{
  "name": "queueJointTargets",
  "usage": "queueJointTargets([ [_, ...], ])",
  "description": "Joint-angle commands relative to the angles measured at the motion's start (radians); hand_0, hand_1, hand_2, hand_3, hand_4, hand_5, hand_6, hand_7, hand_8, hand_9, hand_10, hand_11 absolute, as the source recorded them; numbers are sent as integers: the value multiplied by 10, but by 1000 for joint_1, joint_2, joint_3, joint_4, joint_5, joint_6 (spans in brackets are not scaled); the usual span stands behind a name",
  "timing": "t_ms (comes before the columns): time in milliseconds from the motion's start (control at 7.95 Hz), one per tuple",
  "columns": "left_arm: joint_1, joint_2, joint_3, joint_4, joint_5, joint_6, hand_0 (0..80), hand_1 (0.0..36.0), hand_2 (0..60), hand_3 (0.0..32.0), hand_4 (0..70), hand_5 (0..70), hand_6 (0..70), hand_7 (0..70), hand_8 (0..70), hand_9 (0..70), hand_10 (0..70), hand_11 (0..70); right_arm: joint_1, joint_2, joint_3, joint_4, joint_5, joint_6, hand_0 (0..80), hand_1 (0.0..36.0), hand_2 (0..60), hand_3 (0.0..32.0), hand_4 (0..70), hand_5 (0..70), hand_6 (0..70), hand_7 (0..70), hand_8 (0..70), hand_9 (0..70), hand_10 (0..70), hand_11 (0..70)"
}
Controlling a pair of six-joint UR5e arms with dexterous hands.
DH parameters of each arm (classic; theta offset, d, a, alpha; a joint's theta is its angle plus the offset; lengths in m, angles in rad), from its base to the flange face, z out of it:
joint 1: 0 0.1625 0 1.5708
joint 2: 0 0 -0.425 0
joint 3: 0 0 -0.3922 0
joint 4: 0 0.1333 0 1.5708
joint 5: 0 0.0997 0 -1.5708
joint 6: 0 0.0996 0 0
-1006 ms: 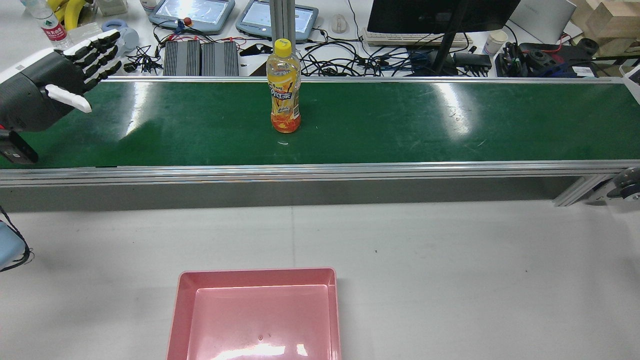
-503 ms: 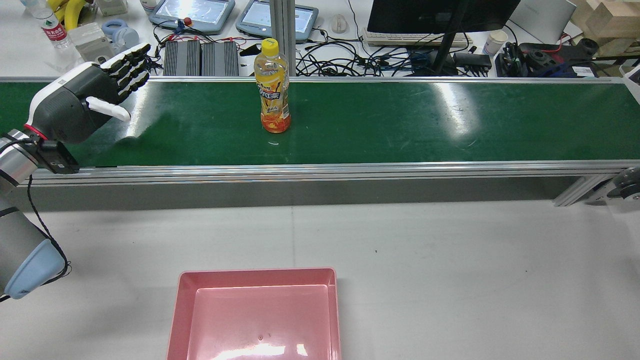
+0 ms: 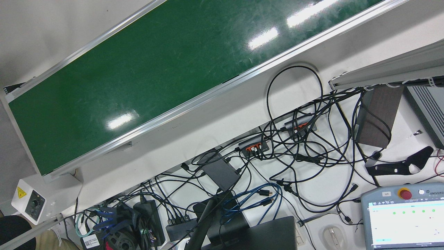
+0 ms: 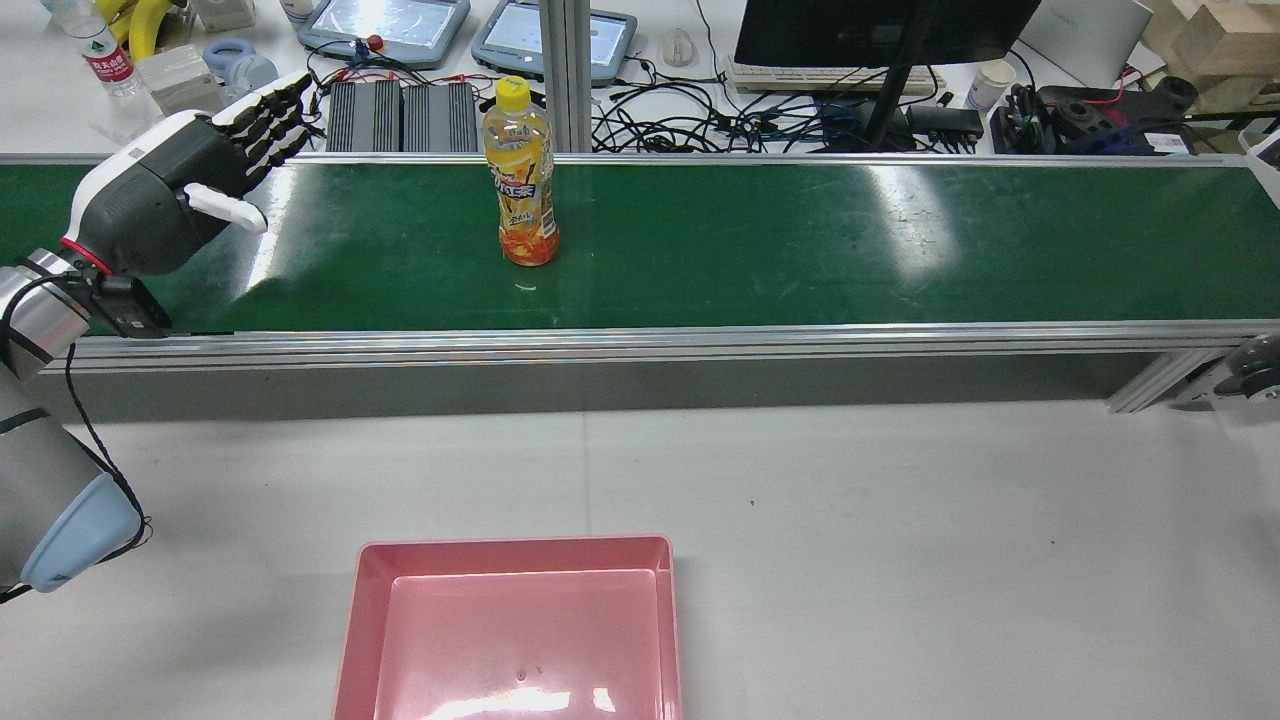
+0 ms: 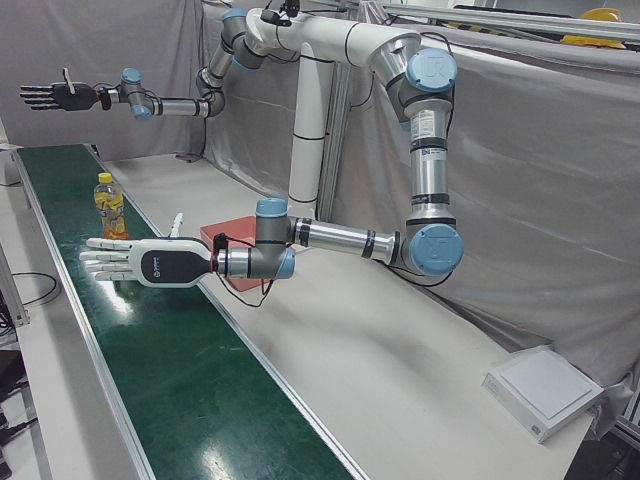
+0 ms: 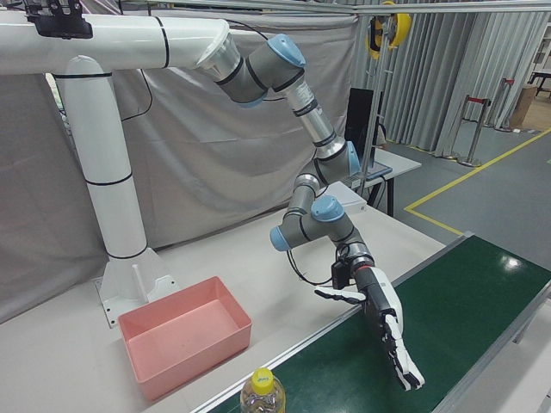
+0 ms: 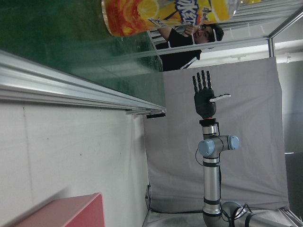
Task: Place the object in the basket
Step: 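Swing the left hand over the belt toward the approaching juice bottle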
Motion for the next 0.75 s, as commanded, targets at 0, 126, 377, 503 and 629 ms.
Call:
queueJointTargets([
  [0,1,-21,112,-208,1,21,505,44,0,26,74,76,0,0,0,11,34,62,0,1,0,0,0,0,0,0,0,0,0,0,0,0,0,0,0,0],
  [126,2,-32,134,-221,1,22,507,55,0,28,73,74,0,0,0,8,32,60,0,1,0,0,0,0,0,0,0,0,0,0,0,0,0,0,0,0],
  [377,-1,-69,129,-137,9,25,539,74,0,30,74,71,0,0,0,1,23,50,0,0,0,0,0,0,0,0,0,0,0,0,0,0,0,0,0,0],
  [503,1,-80,127,-97,12,27,537,60,0,32,73,70,0,0,0,1,16,39,0,0,0,0,0,0,0,0,0,0,0,0,0,0,0,0,0,0],
  [629,2,-84,124,-74,12,27,542,61,0,26,81,74,0,0,0,4,12,32,0,0,0,0,0,0,0,0,0,0,0,0,0,0,0,0,0,0],
])
